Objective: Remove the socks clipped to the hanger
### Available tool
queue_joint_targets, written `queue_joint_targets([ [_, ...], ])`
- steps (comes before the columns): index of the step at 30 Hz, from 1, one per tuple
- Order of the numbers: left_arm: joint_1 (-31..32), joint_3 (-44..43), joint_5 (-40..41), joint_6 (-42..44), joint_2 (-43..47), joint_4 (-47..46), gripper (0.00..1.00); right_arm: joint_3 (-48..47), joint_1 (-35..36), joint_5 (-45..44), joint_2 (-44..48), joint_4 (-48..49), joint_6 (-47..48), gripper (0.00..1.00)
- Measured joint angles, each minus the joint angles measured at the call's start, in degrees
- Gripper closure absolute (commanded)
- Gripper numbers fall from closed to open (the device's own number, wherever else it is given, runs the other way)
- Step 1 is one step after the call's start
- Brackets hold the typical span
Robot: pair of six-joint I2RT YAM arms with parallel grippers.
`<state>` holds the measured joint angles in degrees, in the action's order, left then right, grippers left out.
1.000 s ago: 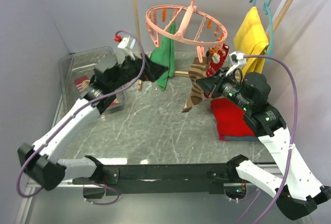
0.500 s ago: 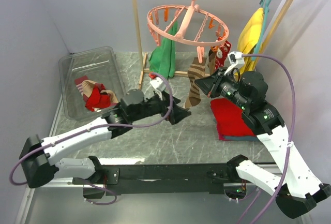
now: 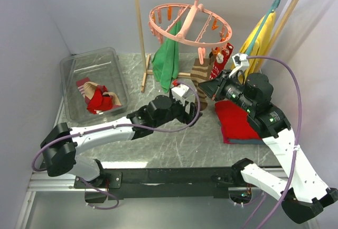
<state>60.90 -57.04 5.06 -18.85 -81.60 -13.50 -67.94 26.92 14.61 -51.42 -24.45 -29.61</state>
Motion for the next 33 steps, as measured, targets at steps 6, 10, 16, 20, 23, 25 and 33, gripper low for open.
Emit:
queue_joint_targets([
  [6,-0.1,-2.9,0.9,0.5,-2.3,0.1,0.71,0.0,0.2,0.3,0.7,-0.8,-0.8,0.8],
  [10,-0.1,-5.4,2.0,-0.1,-4.7,1.7,0.91,0.0,0.2,0.3,1.1,-1.4,-1.0,0.72],
  [16,-0.1,-6.0,2.1,-0.5,-5.2,3.7,0.99,0.0,0.2,-0.2,1.4,-3.8,-1.2,0.62],
  [20,-0.1,-6.0,2.1,-0.6,-4.5,5.0,0.99,0.0,0.2,-0.6,1.2,-5.6,-1.2,0.52],
  [23,-0.1,-5.8,2.1,-0.9,-2.6,5.5,0.99,0.0,0.2,-1.6,1.1,-6.9,-1.2,0.45],
  [25,-0.1,-5.4,2.2,-1.0,-0.5,5.6,0.99,-0.2,0.2,-2.3,1.1,-7.9,-1.1,0.39],
  [33,-0.1,-3.9,2.6,-1.7,3.9,6.3,0.99,-3.5,0.2,-6.9,1.2,-12.8,-0.2,0.24],
])
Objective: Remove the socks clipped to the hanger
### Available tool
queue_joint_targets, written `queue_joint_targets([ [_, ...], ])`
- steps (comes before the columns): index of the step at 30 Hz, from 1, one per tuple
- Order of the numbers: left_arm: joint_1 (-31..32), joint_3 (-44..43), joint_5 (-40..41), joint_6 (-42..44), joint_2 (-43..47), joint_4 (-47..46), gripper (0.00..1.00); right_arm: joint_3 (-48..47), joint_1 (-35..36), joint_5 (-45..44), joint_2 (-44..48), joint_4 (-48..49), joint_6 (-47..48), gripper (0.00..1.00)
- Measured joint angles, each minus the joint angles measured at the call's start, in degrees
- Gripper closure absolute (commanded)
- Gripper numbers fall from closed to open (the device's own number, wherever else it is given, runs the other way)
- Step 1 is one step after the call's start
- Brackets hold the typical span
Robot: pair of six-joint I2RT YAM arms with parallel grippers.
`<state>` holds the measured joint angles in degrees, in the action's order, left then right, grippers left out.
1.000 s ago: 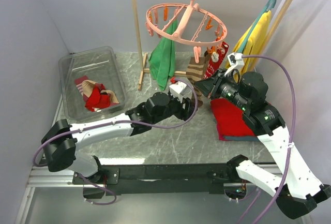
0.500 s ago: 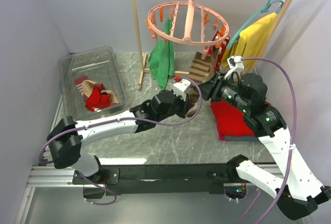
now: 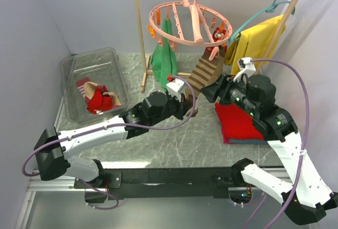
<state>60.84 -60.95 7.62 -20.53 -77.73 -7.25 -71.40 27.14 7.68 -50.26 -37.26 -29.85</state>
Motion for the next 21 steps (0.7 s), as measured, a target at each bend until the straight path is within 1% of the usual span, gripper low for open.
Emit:
queue_joint_targets([
  [3,0.0,0.8,0.1,-0.3,0.2,0.9,0.99,-2.0,0.0,-3.1,0.0,-2.2,1.0,0.22],
  [4,0.0,1.0,0.1,-0.4,0.2,1.3,0.99,-2.8,0.0,-4.2,-0.1,-3.0,1.4,0.18],
  [5,0.0,1.2,0.1,-0.5,0.2,1.7,0.99,-3.6,0.0,-5.2,-0.2,-3.6,1.7,0.18],
  [9,0.0,2.2,-0.1,-1.6,0.9,2.4,0.99,-10.1,0.0,-10.3,-2.6,-7.1,4.0,0.08],
  [11,0.0,2.6,-0.2,-1.9,1.5,2.6,0.99,-13.8,0.0,-11.9,-4.3,-7.9,5.0,0.08],
  [14,0.0,2.8,-0.2,-2.8,2.8,3.2,0.99,-21.3,0.0,-14.5,-7.7,-9.3,6.8,0.04],
  [16,0.0,2.9,-0.2,-3.1,3.9,3.7,0.99,-25.5,0.0,-15.6,-9.8,-9.1,7.8,0.03],
  [21,0.0,3.7,-0.2,-4.0,6.5,4.0,0.99,-31.1,0.0,-15.3,-15.5,-8.3,9.7,0.04],
])
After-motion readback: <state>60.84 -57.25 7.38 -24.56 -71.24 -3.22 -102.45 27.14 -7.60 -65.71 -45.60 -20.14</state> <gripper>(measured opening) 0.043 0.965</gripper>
